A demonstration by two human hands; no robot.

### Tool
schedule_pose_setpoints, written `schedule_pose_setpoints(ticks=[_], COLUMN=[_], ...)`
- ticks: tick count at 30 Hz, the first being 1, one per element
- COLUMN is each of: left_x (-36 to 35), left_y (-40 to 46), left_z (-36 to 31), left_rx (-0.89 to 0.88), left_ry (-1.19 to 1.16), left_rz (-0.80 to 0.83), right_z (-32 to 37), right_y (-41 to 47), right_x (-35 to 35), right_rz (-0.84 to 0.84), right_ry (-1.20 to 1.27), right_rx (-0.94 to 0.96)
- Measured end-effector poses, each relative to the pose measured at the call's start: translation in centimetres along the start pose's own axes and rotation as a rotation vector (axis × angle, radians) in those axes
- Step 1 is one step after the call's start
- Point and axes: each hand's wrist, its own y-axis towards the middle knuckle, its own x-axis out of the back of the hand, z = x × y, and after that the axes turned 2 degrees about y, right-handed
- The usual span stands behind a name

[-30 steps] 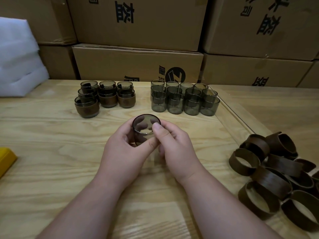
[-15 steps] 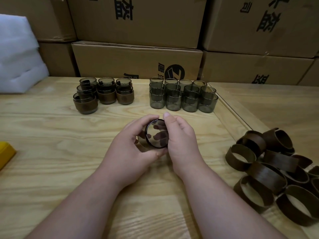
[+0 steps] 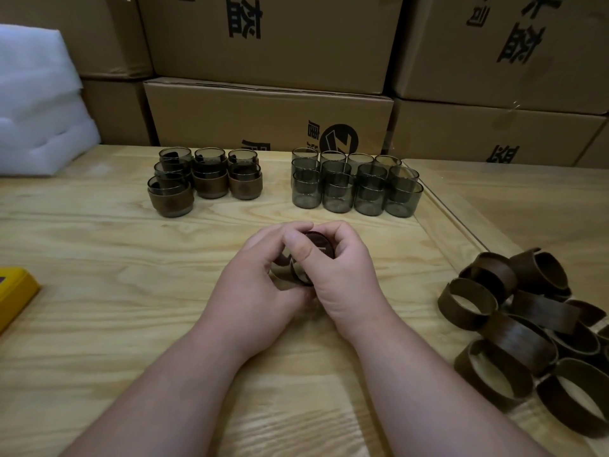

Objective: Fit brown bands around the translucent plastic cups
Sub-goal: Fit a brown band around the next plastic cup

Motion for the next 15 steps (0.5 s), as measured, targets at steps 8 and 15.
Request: schedule_pose_setpoints(ticks=[8,15], left_x=[0.47,0.46], left_y=[0.09,0.19], left_z=[-0.21,-0.12], left_rx=[0.128,0.190], left_ry=[-0.142,-0.231], left_rz=[0.001,-0.052], right_z=[-0.15,0.52], right_y=[-0.39,-0.41], right_x=[-0.37,0.00], right_rz=[0.064,0.051], right_ry=[-0.101,0.024], right_rx=[0.044,0.049])
